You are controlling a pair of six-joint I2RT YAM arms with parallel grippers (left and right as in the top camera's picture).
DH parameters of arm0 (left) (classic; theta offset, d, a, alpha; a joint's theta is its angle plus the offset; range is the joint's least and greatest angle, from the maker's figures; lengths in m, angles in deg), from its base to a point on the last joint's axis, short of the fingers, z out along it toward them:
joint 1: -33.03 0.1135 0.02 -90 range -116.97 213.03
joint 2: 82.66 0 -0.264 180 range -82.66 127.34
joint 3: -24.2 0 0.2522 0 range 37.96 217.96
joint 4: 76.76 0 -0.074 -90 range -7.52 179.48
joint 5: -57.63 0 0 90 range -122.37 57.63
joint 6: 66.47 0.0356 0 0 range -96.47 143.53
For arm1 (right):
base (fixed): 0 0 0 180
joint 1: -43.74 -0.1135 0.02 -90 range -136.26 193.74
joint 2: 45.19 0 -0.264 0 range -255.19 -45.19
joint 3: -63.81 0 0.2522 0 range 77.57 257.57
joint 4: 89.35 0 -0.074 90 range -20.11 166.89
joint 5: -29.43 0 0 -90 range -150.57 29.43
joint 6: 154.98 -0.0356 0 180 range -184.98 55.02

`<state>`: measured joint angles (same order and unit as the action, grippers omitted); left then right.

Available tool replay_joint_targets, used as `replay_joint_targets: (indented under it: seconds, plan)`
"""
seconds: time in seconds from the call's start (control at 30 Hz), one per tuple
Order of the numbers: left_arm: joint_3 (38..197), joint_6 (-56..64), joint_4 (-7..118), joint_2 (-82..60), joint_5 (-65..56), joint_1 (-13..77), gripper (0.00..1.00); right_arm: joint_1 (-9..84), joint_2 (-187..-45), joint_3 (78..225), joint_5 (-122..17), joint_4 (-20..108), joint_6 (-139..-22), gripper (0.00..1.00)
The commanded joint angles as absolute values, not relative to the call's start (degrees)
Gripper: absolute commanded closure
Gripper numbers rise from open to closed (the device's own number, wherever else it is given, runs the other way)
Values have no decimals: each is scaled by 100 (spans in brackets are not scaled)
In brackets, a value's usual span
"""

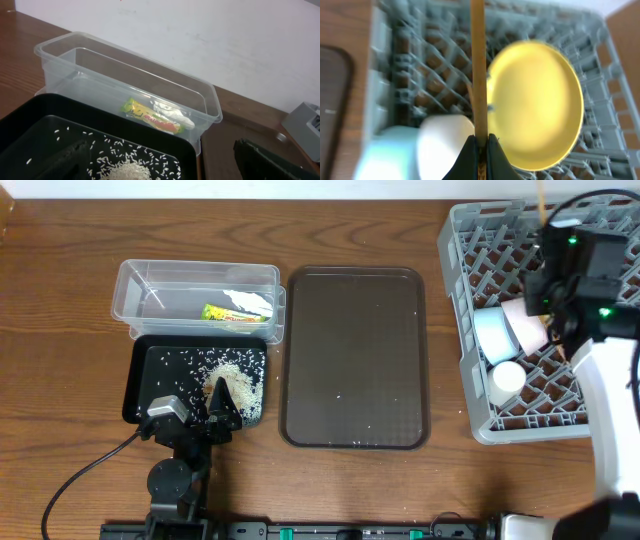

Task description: Sort waste into correct bins and load items into the dishwasher rack

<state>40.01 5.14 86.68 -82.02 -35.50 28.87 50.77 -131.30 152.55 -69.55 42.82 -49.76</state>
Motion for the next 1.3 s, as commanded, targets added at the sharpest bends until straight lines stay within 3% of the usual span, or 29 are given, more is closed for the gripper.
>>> replay_joint_targets:
  seconds: [0.0, 0.27, 0.37, 0.43, 0.67, 0.73, 0.77, 1.07, 1.27]
  plan:
    - [3819, 461, 8574, -8232, -3579, 2926, 6, 5330, -13571, 15209, -6675, 4286, -4517, 99]
    - [3819, 461, 8571, -8232, -3579, 2926, 6, 5415, -14117, 15214, -7365, 4520, -4307, 96]
    - [3819, 461, 8571, -8232, -3579, 2926, 6, 5407, -13899, 15266, -7411, 4492, -4530, 43]
    - [3819, 461, 8571, -8232, -3579, 2926, 6, 5389, -13617, 15268, -7276, 4439, -4915, 37]
    - [3819, 461, 8571, -8232, -3579, 2926, 6, 5011, -12166, 15268, -5562, 3699, -5695, 33]
    - [3819, 461, 8571, -8232, -3579, 2926, 6, 4738, -11685, 15268, -5022, 3403, -5931, 22]
    - [3819, 461, 8571, -8232, -3579, 2926, 6, 4602, -11492, 15268, -4775, 3268, -5964, 1]
    - [3819, 461, 8571, -8232, -3579, 2926, 6, 3136, -10299, 15268, -3477, 2413, -6762, 1]
    - [3819, 461, 8571, -8232, -3579, 2926, 6, 2904, -10122, 15268, -3540, 2096, -6744, 1]
